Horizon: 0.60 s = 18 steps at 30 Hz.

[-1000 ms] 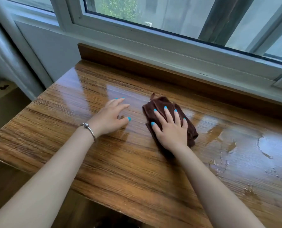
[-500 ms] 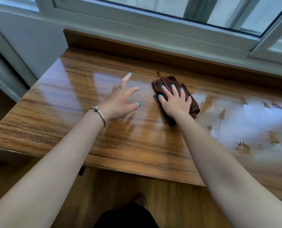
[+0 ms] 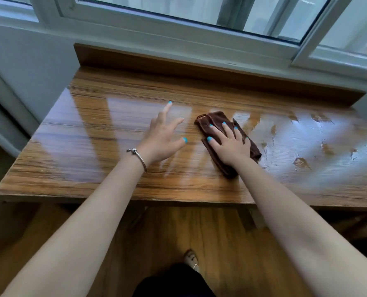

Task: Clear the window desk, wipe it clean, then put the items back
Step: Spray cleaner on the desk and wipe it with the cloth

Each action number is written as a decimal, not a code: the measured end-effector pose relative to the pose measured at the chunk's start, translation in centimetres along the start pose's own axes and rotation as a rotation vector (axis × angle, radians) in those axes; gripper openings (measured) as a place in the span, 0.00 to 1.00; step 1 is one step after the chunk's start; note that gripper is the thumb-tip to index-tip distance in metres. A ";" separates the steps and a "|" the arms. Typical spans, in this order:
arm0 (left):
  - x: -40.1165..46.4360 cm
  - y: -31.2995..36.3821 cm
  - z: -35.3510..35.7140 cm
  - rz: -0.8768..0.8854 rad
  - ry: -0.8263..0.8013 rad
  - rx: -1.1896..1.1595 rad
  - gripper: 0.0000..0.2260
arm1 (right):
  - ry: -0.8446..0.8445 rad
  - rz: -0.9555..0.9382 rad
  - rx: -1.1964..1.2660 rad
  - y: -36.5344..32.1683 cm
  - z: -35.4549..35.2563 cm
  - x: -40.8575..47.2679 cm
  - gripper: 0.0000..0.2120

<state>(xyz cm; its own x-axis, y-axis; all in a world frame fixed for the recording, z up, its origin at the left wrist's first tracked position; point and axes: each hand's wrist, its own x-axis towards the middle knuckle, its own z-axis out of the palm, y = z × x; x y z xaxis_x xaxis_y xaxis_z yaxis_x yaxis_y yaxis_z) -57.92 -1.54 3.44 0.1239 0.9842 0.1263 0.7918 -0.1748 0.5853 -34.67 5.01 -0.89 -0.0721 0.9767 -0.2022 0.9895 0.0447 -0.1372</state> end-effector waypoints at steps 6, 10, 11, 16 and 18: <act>-0.4 0.5 -0.5 0.025 0.001 -0.035 0.25 | 0.085 -0.242 -0.014 -3.3 4.5 -8.8 0.25; 0.3 0.8 -0.1 0.053 -0.008 -0.057 0.25 | 0.078 -0.336 -0.017 -2.0 4.5 -10.7 0.22; 0.3 0.9 0.1 0.063 -0.018 -0.048 0.26 | 0.066 -0.298 -0.034 -1.6 3.7 -9.2 0.21; 0.0 0.8 1.5 0.088 -0.031 -0.016 0.26 | -0.053 0.046 0.031 -0.6 0.1 -2.0 0.24; 0.3 0.8 1.9 0.088 -0.040 -0.016 0.26 | -0.040 0.008 0.010 -1.0 0.3 -2.5 0.25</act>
<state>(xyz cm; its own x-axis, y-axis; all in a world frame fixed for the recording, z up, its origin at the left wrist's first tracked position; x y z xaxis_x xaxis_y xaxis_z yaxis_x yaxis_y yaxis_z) -56.09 -1.32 2.46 0.2165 0.9653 0.1458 0.7672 -0.2606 0.5861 -35.54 2.41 -0.55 -0.0696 0.9679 -0.2416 0.9888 0.0350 -0.1448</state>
